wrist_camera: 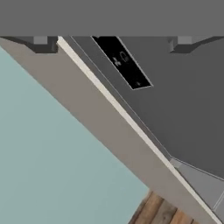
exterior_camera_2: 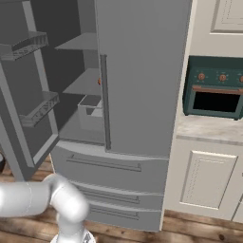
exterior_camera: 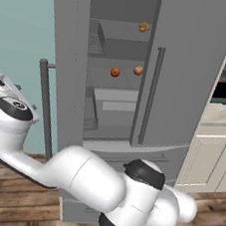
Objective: Place the apple in the correct fridge rack based on whether it is a fruit or vegetable. Finally, close the fridge door.
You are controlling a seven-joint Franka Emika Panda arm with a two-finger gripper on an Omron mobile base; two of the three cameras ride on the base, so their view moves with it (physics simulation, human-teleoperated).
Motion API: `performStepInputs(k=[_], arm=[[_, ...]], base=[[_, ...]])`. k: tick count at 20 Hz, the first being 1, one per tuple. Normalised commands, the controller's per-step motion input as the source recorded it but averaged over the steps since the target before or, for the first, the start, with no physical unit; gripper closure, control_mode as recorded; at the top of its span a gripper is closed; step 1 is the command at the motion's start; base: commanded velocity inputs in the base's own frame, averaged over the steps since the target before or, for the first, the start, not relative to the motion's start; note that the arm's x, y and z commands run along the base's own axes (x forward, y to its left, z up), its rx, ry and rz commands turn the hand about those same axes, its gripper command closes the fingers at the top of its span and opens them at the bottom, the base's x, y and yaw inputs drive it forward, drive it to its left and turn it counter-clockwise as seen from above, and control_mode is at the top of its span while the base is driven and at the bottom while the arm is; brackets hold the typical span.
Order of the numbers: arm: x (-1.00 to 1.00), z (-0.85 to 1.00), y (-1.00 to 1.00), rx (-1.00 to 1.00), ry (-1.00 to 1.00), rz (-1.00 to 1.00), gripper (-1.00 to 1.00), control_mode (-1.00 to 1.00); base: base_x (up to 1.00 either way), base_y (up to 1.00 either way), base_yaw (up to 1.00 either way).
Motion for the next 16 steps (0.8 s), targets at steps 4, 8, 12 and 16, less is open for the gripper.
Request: performStepInputs(k=[4, 8, 12, 16], arm=[[0.80, -0.29, -0.12, 0.00, 0.01, -0.08, -1.00, -1.00], [0.64, -0.16, -0.66, 0.02, 0.02, -0.04, -1.00, -1.00], [0.54, -0.13, -1.00, 0.09, 0.00, -0.01, -1.00, -1.00], [0.60, -0.11, -1.00, 0.12, 0.00, 0.00, -1.00, -1.00]], base=[[0.00, 0.00, 0.00], [0.00, 0.00, 0.00], [0.00, 0.00, 0.00], [0.00, 0.00, 0.00]])
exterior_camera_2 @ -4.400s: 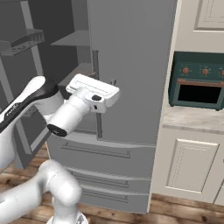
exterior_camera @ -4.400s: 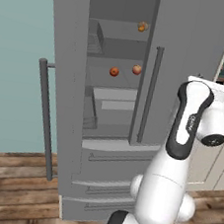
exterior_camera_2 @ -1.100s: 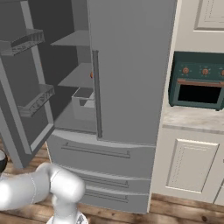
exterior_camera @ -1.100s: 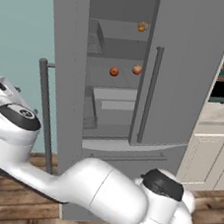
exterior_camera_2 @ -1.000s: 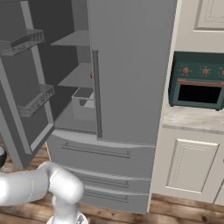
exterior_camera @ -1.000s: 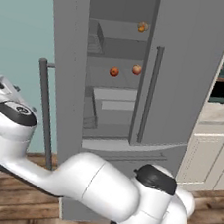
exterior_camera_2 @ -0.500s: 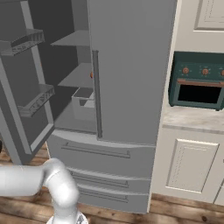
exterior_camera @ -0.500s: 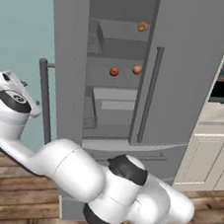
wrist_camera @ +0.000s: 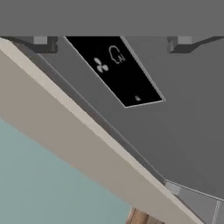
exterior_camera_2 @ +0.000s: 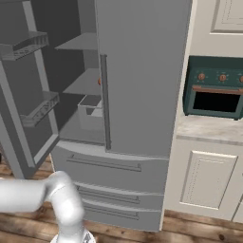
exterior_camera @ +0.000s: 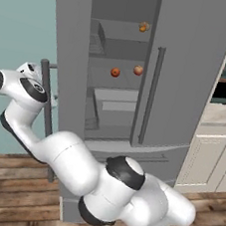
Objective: Place the apple in the correct fridge rack based on whether it is a fruit or vegetable. Finally, close the fridge door.
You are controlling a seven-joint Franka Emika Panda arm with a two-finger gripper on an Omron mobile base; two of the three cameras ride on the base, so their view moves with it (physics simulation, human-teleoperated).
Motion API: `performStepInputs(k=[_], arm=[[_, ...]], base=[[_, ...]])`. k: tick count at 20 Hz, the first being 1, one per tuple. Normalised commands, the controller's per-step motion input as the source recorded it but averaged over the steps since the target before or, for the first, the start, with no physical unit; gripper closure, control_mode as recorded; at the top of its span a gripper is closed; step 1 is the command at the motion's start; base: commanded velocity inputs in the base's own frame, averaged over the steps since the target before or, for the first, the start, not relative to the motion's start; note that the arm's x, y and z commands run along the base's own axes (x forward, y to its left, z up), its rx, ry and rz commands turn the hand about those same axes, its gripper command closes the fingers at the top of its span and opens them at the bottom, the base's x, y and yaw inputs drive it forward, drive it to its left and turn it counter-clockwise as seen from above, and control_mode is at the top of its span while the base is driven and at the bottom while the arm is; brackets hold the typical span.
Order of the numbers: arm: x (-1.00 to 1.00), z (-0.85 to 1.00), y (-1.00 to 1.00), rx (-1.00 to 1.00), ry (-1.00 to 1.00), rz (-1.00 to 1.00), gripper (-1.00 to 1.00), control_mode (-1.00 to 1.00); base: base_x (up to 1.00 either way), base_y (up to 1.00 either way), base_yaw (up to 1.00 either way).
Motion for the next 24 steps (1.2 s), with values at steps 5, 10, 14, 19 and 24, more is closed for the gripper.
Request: performStepInputs(k=[5, 10, 14, 19, 24], arm=[[0.13, -0.10, -1.00, 0.13, -0.06, -0.02, -1.00, -1.00], [-0.35, -0.10, -1.00, 0.11, -0.23, -0.07, -1.00, -1.00], [-0.02, -0.03, -1.00, 0.12, -0.13, -0.07, -1.00, -1.00], [0.00, 0.00, -1.00, 0.13, -0.13, -0.04, -1.00, -1.00], [0.24, 0.00, -1.00, 0.12, -0.08, -0.02, -1.00, -1.00]], base=[[0.00, 0.00, 0.00], [0.00, 0.00, 0.00], [0.00, 0.00, 0.00], [0.00, 0.00, 0.00], [0.00, 0.00, 0.00]])
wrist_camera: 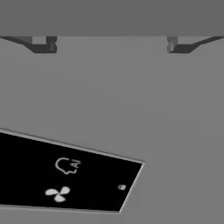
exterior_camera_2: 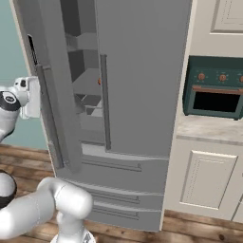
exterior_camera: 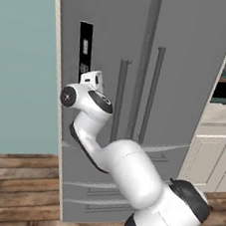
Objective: Place the apple in the correct fridge rack based on whether it is a fruit or vegetable. Finally, close the fridge door.
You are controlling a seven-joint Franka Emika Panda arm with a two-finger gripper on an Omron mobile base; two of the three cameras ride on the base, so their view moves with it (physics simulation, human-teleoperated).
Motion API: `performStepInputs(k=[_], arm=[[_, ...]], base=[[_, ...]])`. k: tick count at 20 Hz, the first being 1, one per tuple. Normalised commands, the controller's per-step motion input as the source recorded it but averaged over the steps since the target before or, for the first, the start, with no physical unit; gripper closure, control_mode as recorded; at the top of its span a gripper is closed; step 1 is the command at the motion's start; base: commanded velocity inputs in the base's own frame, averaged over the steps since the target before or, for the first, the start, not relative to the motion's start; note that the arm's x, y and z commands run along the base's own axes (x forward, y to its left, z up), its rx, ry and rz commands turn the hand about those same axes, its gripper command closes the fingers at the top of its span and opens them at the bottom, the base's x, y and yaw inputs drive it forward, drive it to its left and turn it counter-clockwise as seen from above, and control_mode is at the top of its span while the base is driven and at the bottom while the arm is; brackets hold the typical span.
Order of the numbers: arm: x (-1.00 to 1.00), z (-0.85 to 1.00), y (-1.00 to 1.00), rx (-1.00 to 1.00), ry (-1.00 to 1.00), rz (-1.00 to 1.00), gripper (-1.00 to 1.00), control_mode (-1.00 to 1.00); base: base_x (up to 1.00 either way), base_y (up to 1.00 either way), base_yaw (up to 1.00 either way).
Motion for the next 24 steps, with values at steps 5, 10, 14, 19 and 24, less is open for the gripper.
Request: performStepInputs(k=[5, 10, 14, 19, 24], arm=[[0.78, 0.00, -0.67, 0.09, -0.06, 0.00, -1.00, -1.00], [0.85, 0.00, -0.24, 0.05, -0.06, 0.00, -1.00, -1.00], [0.62, 0.00, -0.16, 0.04, -0.09, 0.00, -1.00, -1.00], [0.68, 0.00, -0.15, 0.03, -0.07, 0.00, -1.00, -1.00], [0.84, -0.10, -0.20, 0.05, -0.02, 0.00, -1.00, -1.00]], base=[[0.00, 0.00, 0.00], [0.00, 0.00, 0.00], [0.00, 0.00, 0.00], [0.00, 0.00, 0.00], [0.00, 0.00, 0.00]])
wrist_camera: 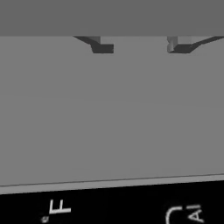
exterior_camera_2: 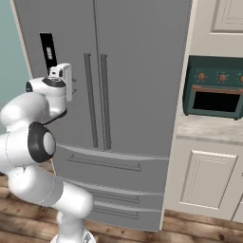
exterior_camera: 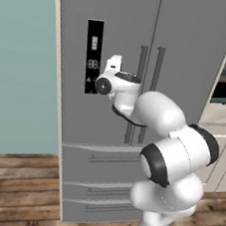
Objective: Place the apple in the correct fridge rack based on whether it is a fruit or vegetable. Finally, close the fridge door.
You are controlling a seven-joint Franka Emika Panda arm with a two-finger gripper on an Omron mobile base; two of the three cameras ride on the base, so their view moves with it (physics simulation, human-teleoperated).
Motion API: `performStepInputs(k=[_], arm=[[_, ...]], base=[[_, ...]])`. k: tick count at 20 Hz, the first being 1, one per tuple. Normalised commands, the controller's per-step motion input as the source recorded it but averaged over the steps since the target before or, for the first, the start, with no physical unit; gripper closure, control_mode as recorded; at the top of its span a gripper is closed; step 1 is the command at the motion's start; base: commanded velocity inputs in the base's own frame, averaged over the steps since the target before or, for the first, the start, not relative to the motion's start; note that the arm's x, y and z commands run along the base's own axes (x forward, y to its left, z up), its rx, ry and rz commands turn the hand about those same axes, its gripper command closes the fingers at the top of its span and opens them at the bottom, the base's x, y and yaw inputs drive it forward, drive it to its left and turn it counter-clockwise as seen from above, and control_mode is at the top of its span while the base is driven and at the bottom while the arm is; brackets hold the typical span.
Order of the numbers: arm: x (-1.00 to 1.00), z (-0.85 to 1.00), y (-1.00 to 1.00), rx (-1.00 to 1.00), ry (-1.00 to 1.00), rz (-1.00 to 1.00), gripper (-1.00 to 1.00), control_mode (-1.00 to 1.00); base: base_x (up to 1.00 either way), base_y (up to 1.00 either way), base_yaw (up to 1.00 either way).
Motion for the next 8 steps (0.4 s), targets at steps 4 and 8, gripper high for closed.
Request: performStepInputs(k=[4, 8], arm=[[0.37, -0.16, -0.33, 0.04, -0.01, 0.00, -1.00, -1.00], [-0.48, -0.24, -0.41, 0.02, -0.10, 0.00, -1.00, -1.00]], base=[[0.00, 0.00, 0.00], [0.00, 0.00, 0.00]])
